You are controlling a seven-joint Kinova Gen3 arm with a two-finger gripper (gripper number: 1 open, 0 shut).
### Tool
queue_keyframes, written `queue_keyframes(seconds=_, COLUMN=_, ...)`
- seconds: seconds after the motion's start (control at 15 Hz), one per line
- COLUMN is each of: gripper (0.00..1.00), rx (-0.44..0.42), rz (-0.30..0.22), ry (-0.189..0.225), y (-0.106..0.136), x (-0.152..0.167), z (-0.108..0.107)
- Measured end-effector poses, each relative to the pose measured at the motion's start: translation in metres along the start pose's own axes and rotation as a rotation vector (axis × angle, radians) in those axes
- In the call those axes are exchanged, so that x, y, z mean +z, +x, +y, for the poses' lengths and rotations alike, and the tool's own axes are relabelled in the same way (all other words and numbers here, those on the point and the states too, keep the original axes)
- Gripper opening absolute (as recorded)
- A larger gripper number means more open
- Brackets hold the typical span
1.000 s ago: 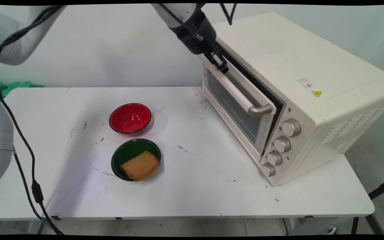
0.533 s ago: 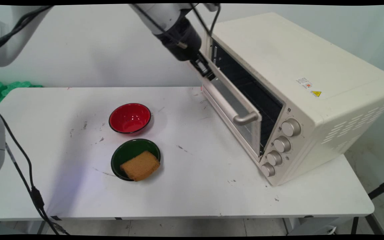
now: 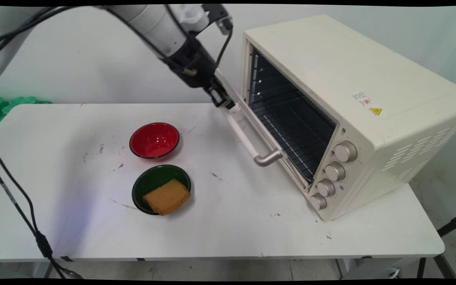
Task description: Open the oven
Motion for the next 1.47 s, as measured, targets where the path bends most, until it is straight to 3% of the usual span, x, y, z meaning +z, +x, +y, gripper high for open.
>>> queue_keyframes(seconds=0.47, gripper=0.0, rx=0.001, rz=0.015, ry=0.003, y=-0.042, x=0.004, z=0.0)
queue_keyframes(seconds=1.47, gripper=0.0, rx=0.0, rz=0.109, ry=0.02, y=-0.127, x=0.024, z=-0.005)
